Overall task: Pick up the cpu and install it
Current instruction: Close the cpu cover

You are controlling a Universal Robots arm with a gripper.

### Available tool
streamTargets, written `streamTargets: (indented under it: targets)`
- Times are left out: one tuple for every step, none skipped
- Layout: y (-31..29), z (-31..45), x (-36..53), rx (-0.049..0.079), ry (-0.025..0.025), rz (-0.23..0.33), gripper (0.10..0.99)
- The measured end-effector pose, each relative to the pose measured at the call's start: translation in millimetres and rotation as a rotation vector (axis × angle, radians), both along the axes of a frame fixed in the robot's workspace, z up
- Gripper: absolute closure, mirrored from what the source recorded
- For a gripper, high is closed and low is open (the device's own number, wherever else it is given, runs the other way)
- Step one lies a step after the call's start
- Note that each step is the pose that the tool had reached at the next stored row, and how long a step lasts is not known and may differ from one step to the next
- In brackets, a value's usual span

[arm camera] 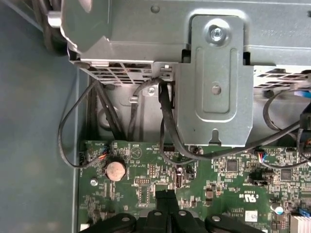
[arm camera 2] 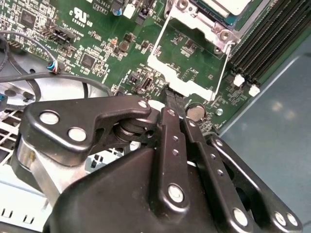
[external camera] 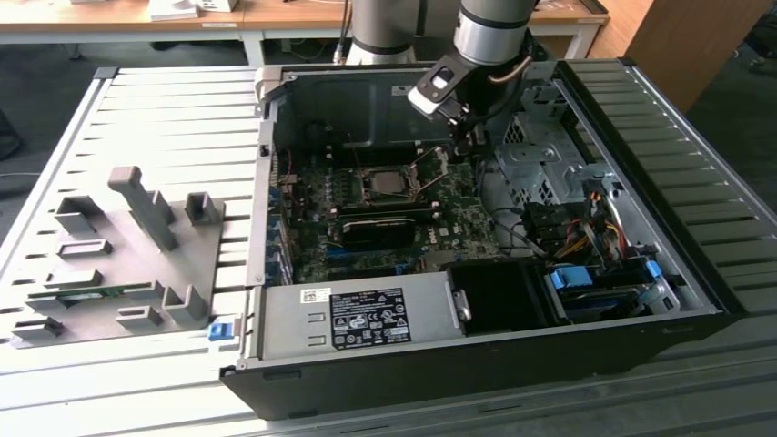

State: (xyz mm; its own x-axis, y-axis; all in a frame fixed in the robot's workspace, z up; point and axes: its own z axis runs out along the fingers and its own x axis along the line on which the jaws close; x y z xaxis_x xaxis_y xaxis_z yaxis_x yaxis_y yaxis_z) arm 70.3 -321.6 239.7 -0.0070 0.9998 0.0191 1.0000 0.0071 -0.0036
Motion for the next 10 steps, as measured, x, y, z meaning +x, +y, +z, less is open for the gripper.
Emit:
streamTargets:
  targets:
    - [0.0, 0.4, -0.3, 0.001, 0.003, 0.0, 0.98]
    - [0.0, 1.0, -0.5, 0.001, 0.0067, 0.0, 0.98]
    - [0.0, 2.1, -0.7, 0.001, 0.0123, 0.0, 0.98]
    - [0.0, 2.7, -0.8, 0.002, 0.018, 0.0, 0.98]
    - [0.0, 3.0, -1.3, 0.002, 0.0226, 0.0, 0.98]
    - [0.0, 3.0, -2.2, 0.002, 0.0247, 0.0, 0.98]
    - [0.0, 3.1, -3.0, 0.002, 0.0274, 0.0, 0.98]
    - [0.0, 3.2, -3.9, 0.003, 0.0297, 0.0, 0.98]
    - [0.0, 3.2, -5.1, 0.003, 0.0308, 0.0, 0.98]
    - [0.0, 3.2, -6.9, 0.004, 0.0309, 0.0, 0.98]
